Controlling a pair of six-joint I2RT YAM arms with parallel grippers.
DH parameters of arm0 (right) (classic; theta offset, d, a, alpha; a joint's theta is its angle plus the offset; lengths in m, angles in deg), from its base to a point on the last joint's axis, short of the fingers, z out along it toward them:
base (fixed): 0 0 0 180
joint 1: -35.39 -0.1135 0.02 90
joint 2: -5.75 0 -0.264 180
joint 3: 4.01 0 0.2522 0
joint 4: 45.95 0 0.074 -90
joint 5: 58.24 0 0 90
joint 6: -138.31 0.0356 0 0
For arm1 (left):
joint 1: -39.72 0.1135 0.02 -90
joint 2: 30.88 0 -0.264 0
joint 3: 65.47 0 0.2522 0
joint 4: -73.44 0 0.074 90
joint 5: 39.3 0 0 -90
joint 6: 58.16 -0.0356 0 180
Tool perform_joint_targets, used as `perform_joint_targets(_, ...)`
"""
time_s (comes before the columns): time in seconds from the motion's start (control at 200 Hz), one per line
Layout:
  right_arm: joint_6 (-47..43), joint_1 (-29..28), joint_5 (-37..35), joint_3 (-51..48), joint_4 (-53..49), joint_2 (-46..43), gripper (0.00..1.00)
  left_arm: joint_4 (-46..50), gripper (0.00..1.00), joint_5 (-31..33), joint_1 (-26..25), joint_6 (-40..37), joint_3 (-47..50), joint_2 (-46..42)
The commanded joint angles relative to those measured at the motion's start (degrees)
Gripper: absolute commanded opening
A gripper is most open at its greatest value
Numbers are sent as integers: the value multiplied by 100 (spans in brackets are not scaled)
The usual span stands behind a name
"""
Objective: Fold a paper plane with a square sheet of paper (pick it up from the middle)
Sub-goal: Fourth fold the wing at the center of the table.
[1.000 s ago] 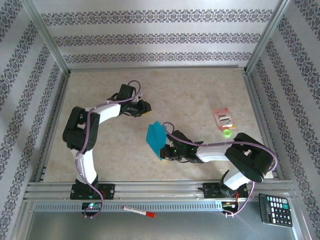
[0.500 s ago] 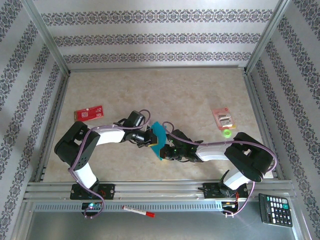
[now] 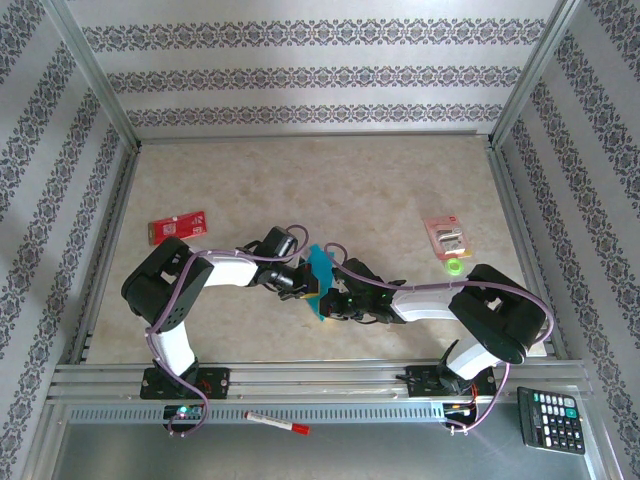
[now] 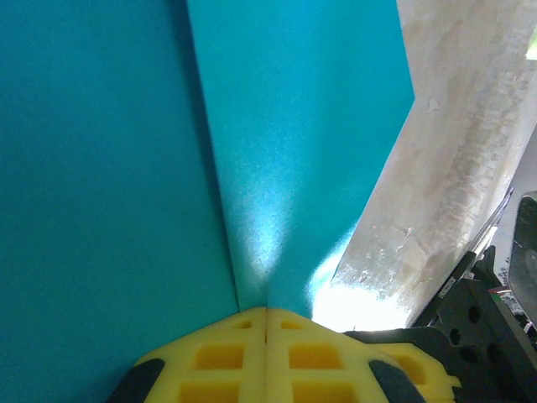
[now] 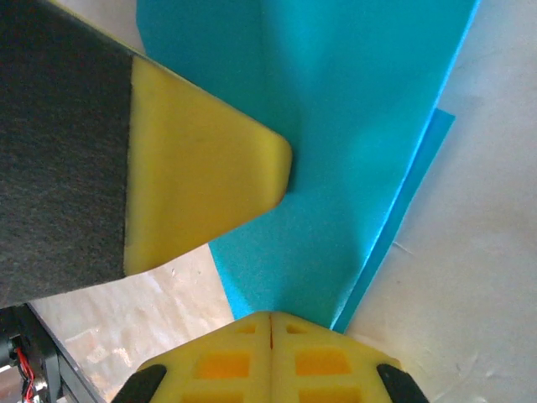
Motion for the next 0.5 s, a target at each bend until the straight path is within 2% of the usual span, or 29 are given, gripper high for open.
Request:
perform_joint_targets(0.0,-135,4,-102,-280,-1214,310,0,282,4,275,15,-250,-236,143)
perform_joint_targets(0.495,-143,3,-94,-385,-1227,235,0,1042,8,412,617,-1017,-1321,683)
